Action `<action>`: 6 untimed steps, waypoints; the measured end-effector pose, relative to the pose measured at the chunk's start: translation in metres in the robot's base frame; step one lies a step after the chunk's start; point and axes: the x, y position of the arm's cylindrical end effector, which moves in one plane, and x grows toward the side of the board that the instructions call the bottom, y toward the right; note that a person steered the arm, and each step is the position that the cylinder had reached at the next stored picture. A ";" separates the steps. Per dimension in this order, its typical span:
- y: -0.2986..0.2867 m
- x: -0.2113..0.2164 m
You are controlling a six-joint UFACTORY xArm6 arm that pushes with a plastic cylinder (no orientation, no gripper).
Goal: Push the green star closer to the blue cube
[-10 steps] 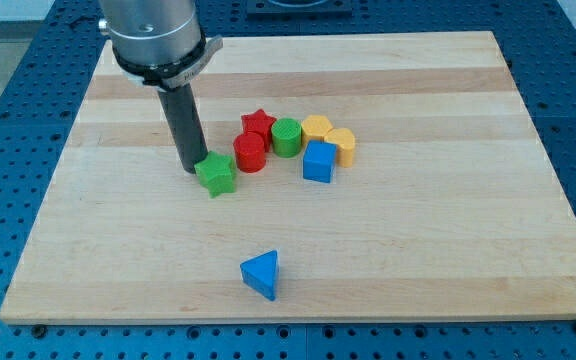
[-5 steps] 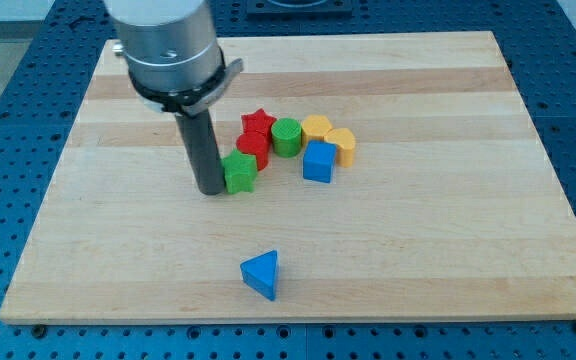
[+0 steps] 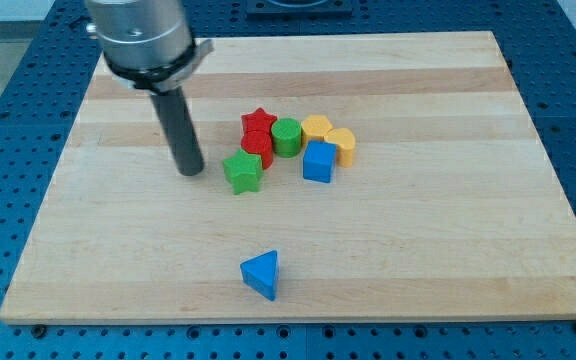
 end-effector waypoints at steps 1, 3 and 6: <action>0.012 0.008; 0.038 0.032; 0.069 0.032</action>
